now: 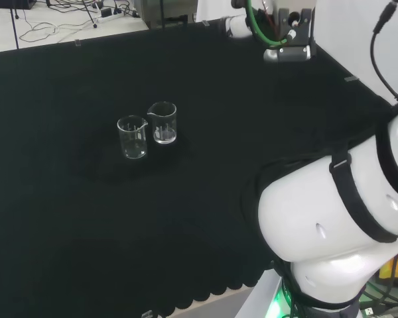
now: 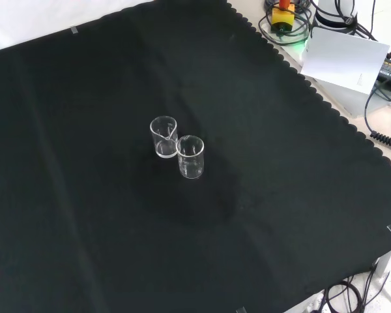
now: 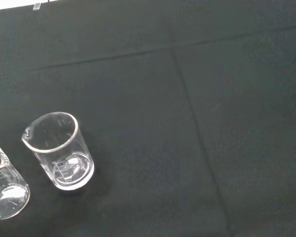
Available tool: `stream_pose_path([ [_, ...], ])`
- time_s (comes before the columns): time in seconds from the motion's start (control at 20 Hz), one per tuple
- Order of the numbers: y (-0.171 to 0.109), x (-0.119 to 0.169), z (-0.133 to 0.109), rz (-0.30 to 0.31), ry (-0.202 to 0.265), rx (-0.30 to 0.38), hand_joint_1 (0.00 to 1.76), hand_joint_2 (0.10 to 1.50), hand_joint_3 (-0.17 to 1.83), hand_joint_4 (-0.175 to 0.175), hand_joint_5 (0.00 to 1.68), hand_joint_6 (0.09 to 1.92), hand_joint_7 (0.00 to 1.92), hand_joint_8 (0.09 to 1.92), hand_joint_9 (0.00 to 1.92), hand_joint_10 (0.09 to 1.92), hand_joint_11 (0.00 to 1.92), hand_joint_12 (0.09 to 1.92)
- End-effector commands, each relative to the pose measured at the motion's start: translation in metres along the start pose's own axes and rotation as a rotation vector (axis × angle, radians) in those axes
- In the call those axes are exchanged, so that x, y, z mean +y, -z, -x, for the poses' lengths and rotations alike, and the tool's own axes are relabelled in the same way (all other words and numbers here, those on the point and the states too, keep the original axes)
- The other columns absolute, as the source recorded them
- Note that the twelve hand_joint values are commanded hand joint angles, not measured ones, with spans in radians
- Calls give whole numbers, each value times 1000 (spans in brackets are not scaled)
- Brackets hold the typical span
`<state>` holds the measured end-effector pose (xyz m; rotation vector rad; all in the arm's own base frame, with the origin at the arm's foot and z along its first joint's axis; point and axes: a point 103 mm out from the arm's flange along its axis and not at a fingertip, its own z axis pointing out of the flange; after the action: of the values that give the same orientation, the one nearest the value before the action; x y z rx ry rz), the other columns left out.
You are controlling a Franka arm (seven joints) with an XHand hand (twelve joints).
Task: Pick up the beaker on the right.
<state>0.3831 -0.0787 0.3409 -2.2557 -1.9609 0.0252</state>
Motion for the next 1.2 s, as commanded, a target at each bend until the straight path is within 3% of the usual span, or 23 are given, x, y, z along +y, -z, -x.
stream_pose_path([
  [0.05,-35,38,4,-25,21,57,414,1109,162,-8,300,87,255,87,480,87,0,1357],
  [0.45,-74,72,-13,-62,77,90,546,985,126,-7,285,87,260,87,481,110,6,1383],
  [0.65,-89,85,-17,-60,65,130,619,915,142,-21,316,87,305,161,493,252,48,1376],
  [0.85,-96,97,-21,-73,75,127,803,742,293,-29,344,87,235,424,406,555,89,1377],
  [1.05,-101,104,-26,-77,98,118,957,562,533,-32,349,87,200,562,404,615,123,1371],
  [1.2,-107,109,-25,-83,109,137,1011,516,597,-34,349,87,196,581,390,612,119,1368],
])
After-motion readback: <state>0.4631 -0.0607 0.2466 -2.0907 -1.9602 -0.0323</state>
